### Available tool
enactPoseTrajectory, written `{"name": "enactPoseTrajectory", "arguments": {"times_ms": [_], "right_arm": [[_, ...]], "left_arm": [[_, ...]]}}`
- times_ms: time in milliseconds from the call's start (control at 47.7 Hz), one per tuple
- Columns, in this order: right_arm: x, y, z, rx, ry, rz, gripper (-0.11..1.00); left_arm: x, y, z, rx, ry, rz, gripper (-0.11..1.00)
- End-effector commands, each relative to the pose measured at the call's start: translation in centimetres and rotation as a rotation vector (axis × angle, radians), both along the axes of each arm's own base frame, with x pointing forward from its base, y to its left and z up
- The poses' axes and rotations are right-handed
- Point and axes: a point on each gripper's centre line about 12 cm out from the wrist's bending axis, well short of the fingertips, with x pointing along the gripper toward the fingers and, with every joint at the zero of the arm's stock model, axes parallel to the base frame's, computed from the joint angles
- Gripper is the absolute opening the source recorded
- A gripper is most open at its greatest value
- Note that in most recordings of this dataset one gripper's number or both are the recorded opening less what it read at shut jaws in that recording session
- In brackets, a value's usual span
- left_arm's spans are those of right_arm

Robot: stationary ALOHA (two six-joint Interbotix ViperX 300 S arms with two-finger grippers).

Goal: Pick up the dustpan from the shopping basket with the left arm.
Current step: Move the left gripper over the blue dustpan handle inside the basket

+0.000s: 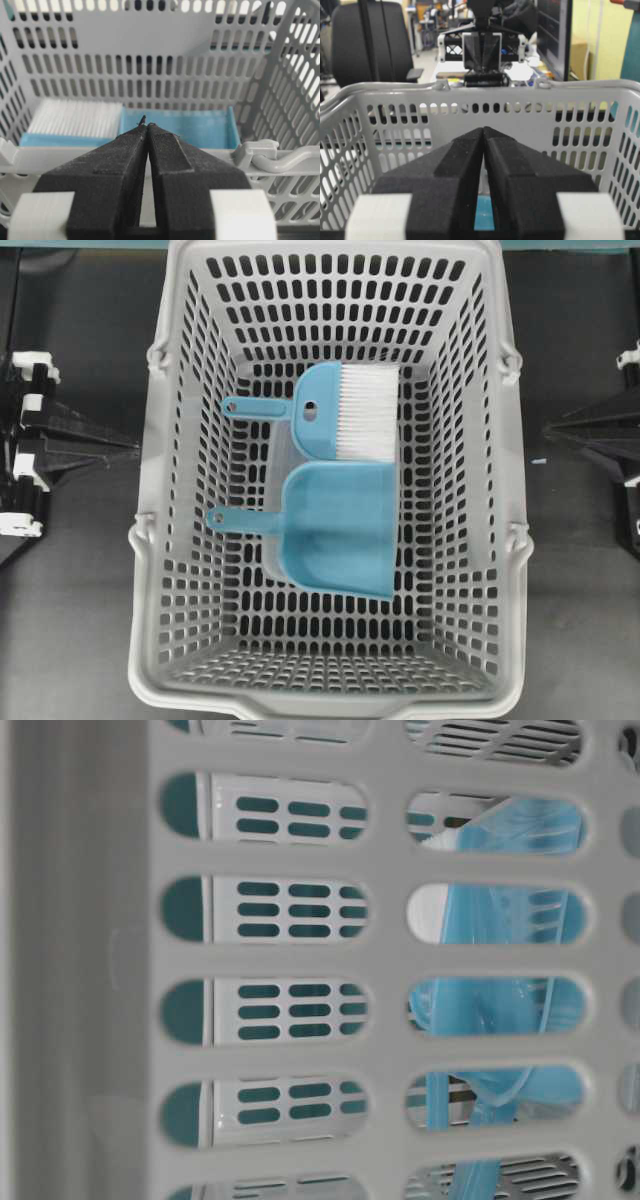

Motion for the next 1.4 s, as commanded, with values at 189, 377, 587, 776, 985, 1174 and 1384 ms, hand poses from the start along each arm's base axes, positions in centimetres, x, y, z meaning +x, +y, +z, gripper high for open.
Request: {"name": "enactPoseTrajectory", "arguments": {"times_ms": [189,377,587,776,985,1174,1384], "right_arm": [[-0.2,0.1,0.5,0.053,0.02,0.005,-0.01],[-0.8,0.1,0.4,0.058,0.086,0.008,-0.01],[-1.6,0.1,0.6,0.057,0.141,0.008,-0.01],[-2.0,0.1,0.6,0.06,0.158,0.005,-0.01],[-2.0,0.1,0.4,0.06,0.167,0.004,0.04],[-2.0,0.0,0.4,0.11,0.168,-0.001,0.56],[-2.1,0.0,0.2,0.139,0.171,-0.001,0.79]], "left_arm": [[1.1,-0.8,5.1,-0.052,0.132,-0.038,0.0],[4.0,-1.1,7.6,-0.045,0.335,-0.033,0.0],[9.3,-1.5,9.0,-0.012,0.561,-0.028,0.0],[13.6,-1.9,7.8,0.058,0.791,-0.037,0.0],[16.4,-1.7,6.2,0.082,0.964,-0.031,0.0],[17.6,-1.7,4.4,0.086,1.03,-0.033,0.02],[18.4,-2.3,1.5,0.093,1.108,-0.045,0.58]]}}
